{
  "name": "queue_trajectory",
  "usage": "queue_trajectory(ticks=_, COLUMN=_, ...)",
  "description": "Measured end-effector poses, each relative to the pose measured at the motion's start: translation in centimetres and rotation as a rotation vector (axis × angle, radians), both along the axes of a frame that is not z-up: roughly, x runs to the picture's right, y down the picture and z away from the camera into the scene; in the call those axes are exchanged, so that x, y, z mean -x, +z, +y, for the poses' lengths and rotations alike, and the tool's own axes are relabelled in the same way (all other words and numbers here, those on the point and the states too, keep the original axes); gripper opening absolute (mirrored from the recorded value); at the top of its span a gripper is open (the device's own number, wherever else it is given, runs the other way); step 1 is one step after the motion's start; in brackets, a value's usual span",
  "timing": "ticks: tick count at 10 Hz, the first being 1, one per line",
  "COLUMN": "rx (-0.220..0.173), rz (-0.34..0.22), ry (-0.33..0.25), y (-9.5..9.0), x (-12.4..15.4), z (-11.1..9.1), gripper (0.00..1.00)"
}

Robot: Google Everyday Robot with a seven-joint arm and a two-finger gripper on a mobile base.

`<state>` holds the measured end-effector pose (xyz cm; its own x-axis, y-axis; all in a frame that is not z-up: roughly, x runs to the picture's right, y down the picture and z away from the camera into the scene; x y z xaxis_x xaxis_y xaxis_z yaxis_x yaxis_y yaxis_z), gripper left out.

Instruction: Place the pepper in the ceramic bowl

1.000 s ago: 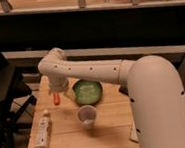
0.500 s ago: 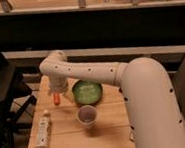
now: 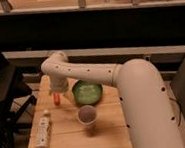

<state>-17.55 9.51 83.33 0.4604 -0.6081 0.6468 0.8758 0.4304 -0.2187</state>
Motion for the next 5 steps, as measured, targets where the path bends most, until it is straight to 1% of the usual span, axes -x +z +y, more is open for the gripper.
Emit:
queue_trajectory(ticks=3, rx=0.001, rz=0.004, ry=0.011, y=1.0, x=0.4, z=-0.1, gripper=0.80)
queue_trajectory(ticks=4, rx=0.001, rz=0.000, ry=0.005, y=1.2, x=0.5, z=-0.1, gripper=0.80)
queue_trajectory(ticks=5, rx=0.003, rz=-0.009, ry=-0.017, y=1.5, x=0.5, z=0.0, gripper=0.80)
